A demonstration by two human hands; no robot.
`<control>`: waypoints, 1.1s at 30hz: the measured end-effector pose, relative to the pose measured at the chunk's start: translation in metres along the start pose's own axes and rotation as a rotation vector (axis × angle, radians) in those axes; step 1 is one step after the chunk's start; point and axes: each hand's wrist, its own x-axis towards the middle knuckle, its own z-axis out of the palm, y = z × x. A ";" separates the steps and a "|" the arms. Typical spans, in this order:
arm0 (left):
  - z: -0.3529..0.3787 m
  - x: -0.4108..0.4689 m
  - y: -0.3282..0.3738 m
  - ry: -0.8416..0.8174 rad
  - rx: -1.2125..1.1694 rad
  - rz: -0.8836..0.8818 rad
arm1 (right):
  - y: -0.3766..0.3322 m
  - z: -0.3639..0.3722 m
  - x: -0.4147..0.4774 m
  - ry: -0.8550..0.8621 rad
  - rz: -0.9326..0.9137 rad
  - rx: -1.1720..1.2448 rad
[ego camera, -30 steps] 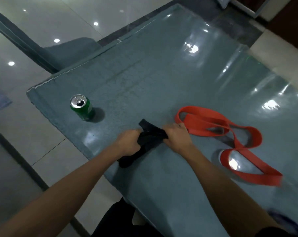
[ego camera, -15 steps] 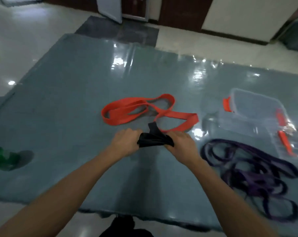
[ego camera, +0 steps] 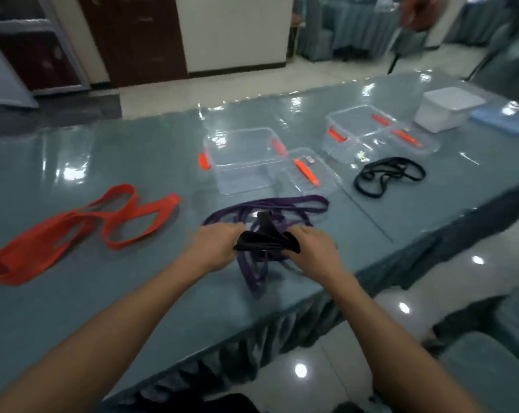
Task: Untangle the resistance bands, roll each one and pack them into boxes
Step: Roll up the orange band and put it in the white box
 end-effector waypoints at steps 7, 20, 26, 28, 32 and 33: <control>0.015 0.076 0.095 -0.027 0.007 0.222 | 0.101 -0.027 -0.054 0.024 0.158 0.013; 0.066 0.253 0.175 -0.056 -0.131 0.319 | 0.266 -0.054 0.001 -0.076 0.279 -0.056; 0.084 0.321 0.190 -0.130 -0.222 0.283 | 0.321 -0.062 0.034 -0.083 0.294 -0.051; 0.090 0.336 0.198 -0.153 -0.237 0.286 | 0.336 -0.063 0.037 -0.108 0.303 -0.046; 0.104 0.364 0.215 -0.189 -0.225 0.286 | 0.372 -0.063 0.046 -0.146 0.316 -0.039; 0.108 0.371 0.220 -0.193 -0.225 0.277 | 0.382 -0.063 0.049 -0.157 0.310 -0.032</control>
